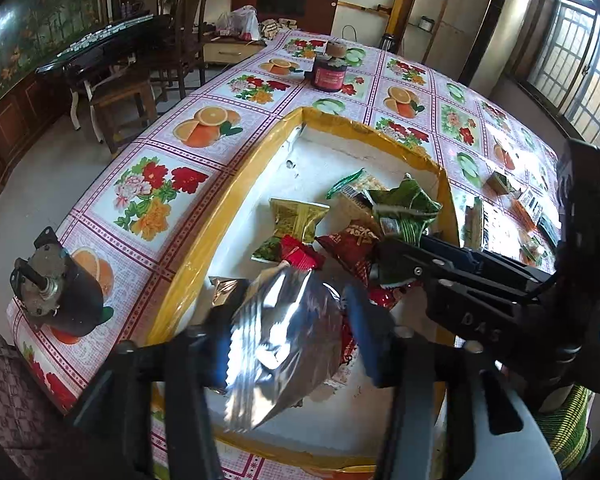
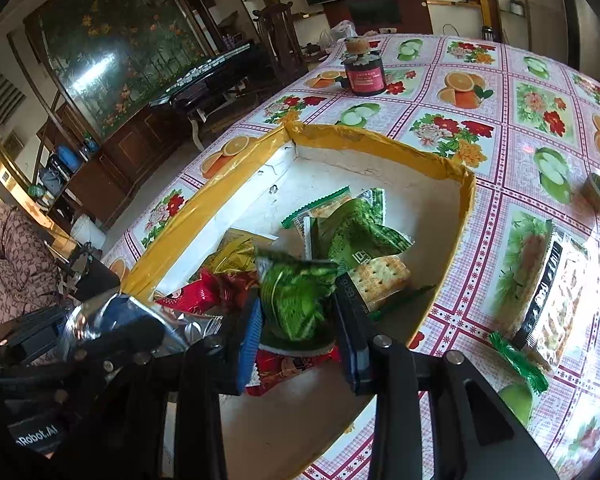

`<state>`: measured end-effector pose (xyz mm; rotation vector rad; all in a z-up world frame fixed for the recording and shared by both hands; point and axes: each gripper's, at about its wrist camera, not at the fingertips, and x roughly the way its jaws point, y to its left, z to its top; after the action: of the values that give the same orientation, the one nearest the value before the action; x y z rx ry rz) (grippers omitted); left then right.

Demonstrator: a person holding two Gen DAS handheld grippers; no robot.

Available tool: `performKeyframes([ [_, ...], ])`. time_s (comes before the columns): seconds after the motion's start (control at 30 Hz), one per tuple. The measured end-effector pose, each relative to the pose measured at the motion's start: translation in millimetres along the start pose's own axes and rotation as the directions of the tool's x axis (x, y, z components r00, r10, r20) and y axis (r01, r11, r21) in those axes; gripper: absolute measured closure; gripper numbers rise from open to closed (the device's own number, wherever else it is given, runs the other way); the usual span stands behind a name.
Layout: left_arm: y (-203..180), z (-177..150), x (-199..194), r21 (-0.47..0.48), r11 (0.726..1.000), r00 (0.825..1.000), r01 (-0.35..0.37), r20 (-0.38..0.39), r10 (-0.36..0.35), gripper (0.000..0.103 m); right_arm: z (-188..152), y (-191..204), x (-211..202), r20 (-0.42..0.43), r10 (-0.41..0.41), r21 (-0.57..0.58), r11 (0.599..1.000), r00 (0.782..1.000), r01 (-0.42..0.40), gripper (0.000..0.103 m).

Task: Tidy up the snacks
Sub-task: 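Open both tools to drop the silver bag and green bag into the tray, then move both tools back to the remaining snacks on the tablecloth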

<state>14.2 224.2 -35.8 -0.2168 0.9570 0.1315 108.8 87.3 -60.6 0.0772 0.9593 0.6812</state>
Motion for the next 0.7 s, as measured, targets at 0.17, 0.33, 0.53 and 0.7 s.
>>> performKeyframes([
  [0.17,-3,-1,-14,0.003,0.999,0.998,-0.037,0.050,0.037,0.031,-1,-3,-19,0.034,0.012,0.014,1.000,0.999,-0.012,0.055],
  [0.33,-11,-1,-23,0.012,0.998,0.995,-0.061,0.074,0.060,0.023,-5,-6,-40,0.057,0.033,0.024,0.999,0.998,-0.035,0.054],
  [0.53,-21,-4,-34,0.023,0.997,0.992,-0.077,0.099,0.075,0.022,-15,-20,-58,0.084,0.013,0.055,0.998,0.996,-0.018,0.054],
  [0.7,-36,-6,-39,0.035,0.997,0.992,-0.072,0.110,0.068,0.022,-27,-42,-81,0.111,-0.040,0.094,0.995,0.993,0.030,0.053],
])
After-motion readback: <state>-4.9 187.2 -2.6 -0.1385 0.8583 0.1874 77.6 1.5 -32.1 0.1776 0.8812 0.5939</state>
